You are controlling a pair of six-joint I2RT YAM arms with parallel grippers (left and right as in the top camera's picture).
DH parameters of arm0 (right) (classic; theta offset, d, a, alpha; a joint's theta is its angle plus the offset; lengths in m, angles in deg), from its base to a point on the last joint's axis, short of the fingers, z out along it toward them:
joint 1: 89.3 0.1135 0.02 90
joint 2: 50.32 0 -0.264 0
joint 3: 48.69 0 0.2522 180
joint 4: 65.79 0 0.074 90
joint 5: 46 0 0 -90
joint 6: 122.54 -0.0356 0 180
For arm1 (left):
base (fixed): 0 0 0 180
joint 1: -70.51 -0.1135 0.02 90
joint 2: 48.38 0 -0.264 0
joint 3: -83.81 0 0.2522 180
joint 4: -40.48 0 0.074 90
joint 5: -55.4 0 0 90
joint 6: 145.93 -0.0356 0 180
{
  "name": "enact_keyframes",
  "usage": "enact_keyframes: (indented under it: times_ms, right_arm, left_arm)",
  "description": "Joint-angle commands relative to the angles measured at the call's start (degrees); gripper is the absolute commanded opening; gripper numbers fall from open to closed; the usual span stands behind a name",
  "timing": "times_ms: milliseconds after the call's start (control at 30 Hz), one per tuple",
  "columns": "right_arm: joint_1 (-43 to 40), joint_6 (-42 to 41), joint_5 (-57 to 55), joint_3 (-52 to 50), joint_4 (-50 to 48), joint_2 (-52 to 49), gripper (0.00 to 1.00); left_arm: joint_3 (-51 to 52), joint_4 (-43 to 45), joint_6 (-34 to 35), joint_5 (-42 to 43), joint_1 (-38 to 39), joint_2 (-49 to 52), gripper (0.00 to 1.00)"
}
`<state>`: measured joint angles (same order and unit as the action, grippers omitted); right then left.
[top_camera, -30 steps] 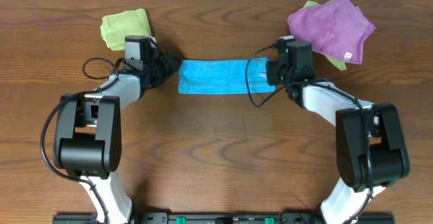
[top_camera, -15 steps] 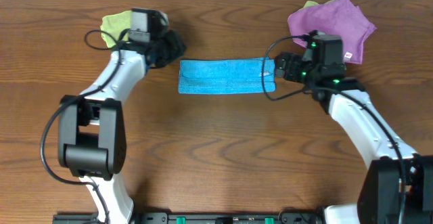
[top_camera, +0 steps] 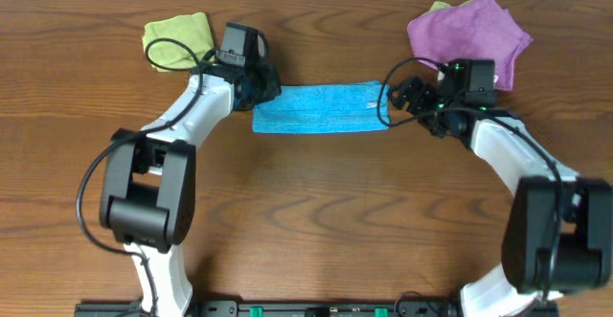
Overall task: Fold the cloth
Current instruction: 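Fold the blue cloth with the right gripper toward the left gripper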
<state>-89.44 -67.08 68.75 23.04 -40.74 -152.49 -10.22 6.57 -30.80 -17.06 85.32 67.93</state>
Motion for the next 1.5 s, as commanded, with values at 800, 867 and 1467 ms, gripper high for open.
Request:
enact_keyframes:
  times_ms: [800,867,1467]
  right_arm:
    - [6.14,-7.08,-0.39,-0.63,-3.78,-7.37,0.89]
    - [6.60,-7.58,-0.39,-0.63,-4.83,-8.66,0.86]
    - [10.29,-6.49,-6.69,-0.61,-19.08,-12.31,0.02]
  left_arm:
    - [-0.52,-0.02,-0.61,-1.44,-0.04,5.79,0.06]
    - [-0.52,-0.02,-0.24,-1.44,-0.04,5.79,0.06]
    - [-0.52,-0.02,1.11,-1.44,-0.15,5.79,0.06]
